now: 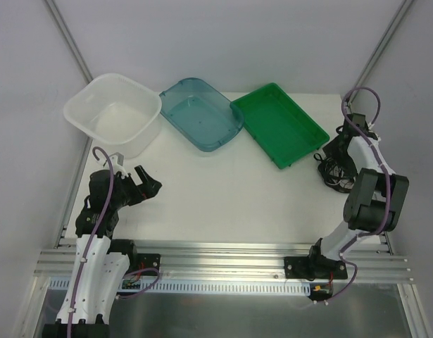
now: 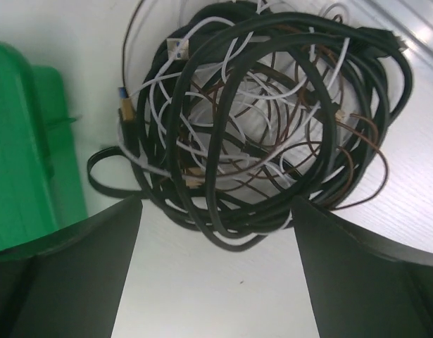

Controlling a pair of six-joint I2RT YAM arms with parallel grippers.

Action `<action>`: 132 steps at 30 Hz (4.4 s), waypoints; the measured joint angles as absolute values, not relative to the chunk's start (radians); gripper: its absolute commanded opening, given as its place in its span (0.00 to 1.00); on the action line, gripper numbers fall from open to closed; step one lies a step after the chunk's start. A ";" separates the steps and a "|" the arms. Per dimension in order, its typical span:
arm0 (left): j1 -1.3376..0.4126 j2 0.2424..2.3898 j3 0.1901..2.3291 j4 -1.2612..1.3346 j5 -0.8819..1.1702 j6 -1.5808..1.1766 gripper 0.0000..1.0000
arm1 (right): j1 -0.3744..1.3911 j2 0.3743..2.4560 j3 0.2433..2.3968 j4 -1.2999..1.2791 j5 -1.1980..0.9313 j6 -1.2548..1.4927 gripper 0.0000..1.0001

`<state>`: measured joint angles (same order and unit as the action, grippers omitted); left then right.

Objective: Untangle the cables

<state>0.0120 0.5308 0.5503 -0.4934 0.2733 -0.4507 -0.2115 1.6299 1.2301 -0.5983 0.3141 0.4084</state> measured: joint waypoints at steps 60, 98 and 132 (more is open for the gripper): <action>-0.577 0.854 0.499 -0.295 0.122 -0.683 0.98 | 1.081 1.316 0.971 -0.454 0.270 0.285 0.68; -0.711 1.253 0.574 -0.007 -0.027 -0.830 0.74 | 1.022 1.332 0.934 -0.293 0.297 0.302 0.01; -0.891 1.279 0.651 0.075 -0.085 -1.020 0.68 | 1.045 1.011 0.852 -0.628 0.498 0.437 0.84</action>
